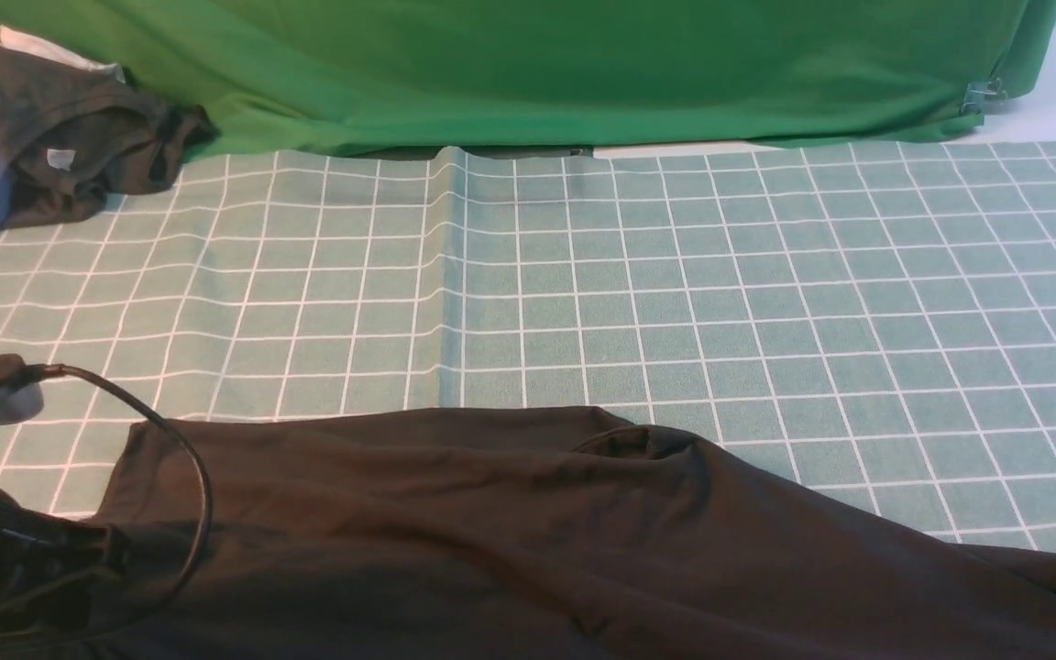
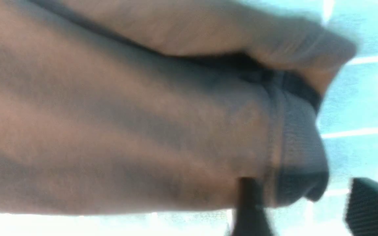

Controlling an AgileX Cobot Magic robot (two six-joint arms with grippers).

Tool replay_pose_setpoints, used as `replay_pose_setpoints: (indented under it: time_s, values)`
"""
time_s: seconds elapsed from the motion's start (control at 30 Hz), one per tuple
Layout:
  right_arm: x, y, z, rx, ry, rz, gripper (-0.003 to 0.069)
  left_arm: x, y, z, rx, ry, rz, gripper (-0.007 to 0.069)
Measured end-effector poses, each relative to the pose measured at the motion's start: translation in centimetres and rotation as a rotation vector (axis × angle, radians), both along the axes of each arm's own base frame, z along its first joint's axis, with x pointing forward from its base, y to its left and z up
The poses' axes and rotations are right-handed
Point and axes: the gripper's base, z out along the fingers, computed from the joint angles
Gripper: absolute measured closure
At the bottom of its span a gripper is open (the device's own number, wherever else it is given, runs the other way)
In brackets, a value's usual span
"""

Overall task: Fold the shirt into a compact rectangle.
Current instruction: 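Pull the folded dark garment lengthwise by its ends to straighten it flat on the table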

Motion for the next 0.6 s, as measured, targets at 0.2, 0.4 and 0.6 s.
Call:
replay_pose_setpoints:
  time_s: [0.2,0.4,0.6]
  values:
    - [-0.7,0.4,2.0,-0.022,-0.111,0.031,0.0126,-0.2,0.4,0.1,0.052,0.018,-0.017,0.026]
    - [-0.4,2.9,2.7,-0.029,-0.216,0.195,0.0121,0.0,1.0,2.5,0.098,-0.057,0.064,0.0161]
    - [1.2,6.2,1.2,-0.024,-0.277,0.414,0.0121,0.4,-0.8,3.2,-0.103,-0.099,0.072,0.0224]
